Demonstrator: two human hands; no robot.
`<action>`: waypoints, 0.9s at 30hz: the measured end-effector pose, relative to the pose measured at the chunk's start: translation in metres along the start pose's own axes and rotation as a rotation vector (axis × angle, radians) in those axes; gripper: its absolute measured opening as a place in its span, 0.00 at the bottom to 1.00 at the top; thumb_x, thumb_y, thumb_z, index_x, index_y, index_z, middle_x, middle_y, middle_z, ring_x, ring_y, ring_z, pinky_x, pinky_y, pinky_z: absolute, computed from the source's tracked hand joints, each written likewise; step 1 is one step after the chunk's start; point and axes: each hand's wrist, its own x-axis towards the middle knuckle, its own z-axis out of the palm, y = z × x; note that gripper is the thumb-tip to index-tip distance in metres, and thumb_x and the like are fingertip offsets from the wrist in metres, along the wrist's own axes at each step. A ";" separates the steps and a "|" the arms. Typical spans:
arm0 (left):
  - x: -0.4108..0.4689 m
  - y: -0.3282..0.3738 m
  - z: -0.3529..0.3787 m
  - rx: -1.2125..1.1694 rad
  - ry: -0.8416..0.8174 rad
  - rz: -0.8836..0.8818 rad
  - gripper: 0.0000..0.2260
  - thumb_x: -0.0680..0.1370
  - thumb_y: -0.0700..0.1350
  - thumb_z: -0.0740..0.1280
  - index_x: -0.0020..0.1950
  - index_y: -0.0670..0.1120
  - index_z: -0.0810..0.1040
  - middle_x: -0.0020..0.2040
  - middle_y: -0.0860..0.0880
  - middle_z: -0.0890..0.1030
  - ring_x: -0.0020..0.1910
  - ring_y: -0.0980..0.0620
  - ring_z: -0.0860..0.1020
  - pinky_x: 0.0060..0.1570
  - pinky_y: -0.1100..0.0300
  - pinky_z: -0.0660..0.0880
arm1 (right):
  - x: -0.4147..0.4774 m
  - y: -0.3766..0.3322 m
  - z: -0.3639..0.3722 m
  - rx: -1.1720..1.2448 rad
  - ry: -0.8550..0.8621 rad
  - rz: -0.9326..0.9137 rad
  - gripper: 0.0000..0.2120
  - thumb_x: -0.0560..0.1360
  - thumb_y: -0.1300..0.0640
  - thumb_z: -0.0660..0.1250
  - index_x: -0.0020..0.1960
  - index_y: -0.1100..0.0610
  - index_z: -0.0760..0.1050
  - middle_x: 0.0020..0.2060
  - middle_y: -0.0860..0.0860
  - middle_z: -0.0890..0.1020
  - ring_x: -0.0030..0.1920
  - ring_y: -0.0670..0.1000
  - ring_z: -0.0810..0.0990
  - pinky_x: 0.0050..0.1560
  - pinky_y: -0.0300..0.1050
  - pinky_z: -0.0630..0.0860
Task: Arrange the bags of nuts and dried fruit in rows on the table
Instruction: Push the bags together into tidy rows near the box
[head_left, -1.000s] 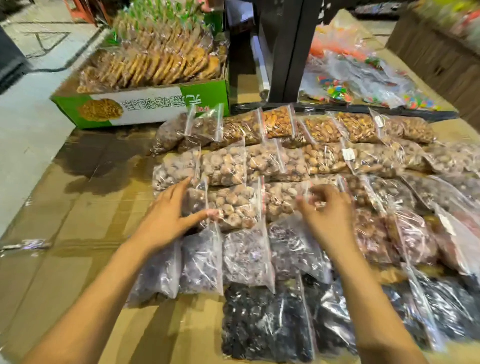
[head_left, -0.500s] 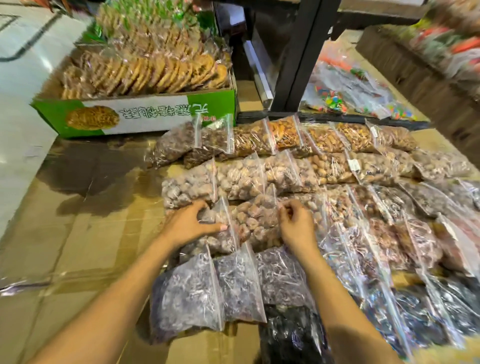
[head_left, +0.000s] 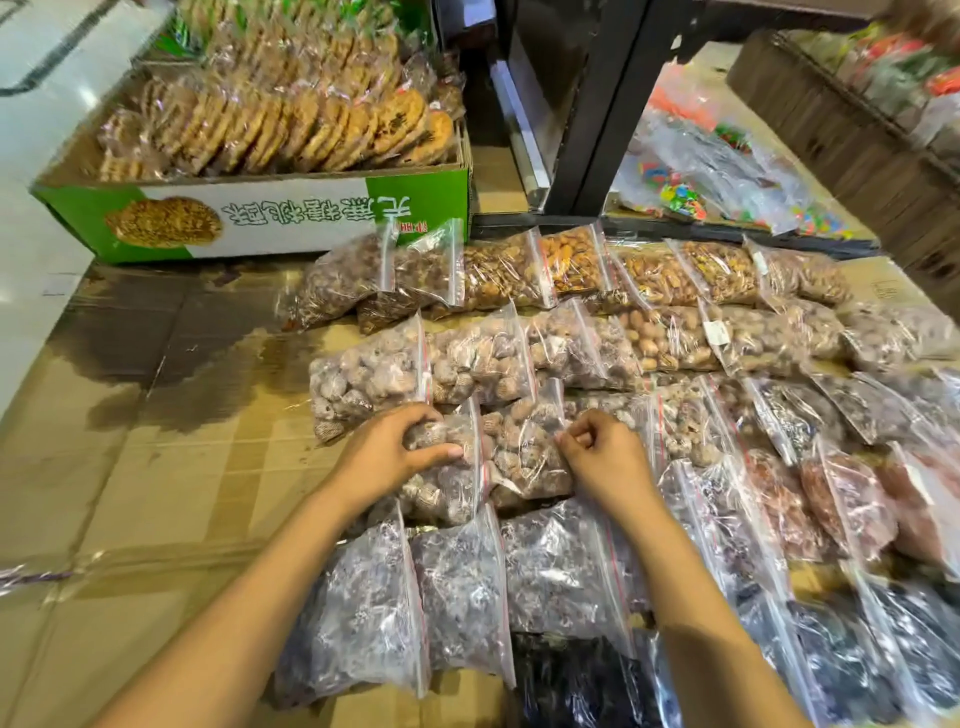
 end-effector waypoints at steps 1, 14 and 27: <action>0.000 -0.001 0.001 0.061 -0.007 -0.019 0.25 0.63 0.72 0.63 0.53 0.60 0.76 0.40 0.54 0.79 0.38 0.53 0.77 0.40 0.57 0.75 | 0.002 0.000 -0.001 -0.021 -0.001 0.005 0.04 0.77 0.57 0.66 0.44 0.55 0.73 0.34 0.50 0.78 0.29 0.47 0.74 0.27 0.38 0.70; 0.018 -0.016 -0.055 0.127 0.474 -0.157 0.37 0.70 0.68 0.64 0.73 0.49 0.64 0.72 0.47 0.68 0.70 0.46 0.65 0.67 0.46 0.66 | 0.076 -0.057 0.034 0.042 0.064 0.003 0.13 0.78 0.50 0.64 0.44 0.59 0.71 0.35 0.54 0.81 0.32 0.52 0.77 0.41 0.56 0.81; 0.076 -0.032 -0.022 0.059 0.386 -0.314 0.36 0.72 0.69 0.62 0.74 0.50 0.64 0.72 0.45 0.64 0.70 0.38 0.64 0.68 0.42 0.62 | 0.088 -0.044 0.025 0.355 0.244 -0.165 0.11 0.80 0.58 0.62 0.38 0.53 0.70 0.30 0.46 0.72 0.27 0.41 0.69 0.29 0.36 0.66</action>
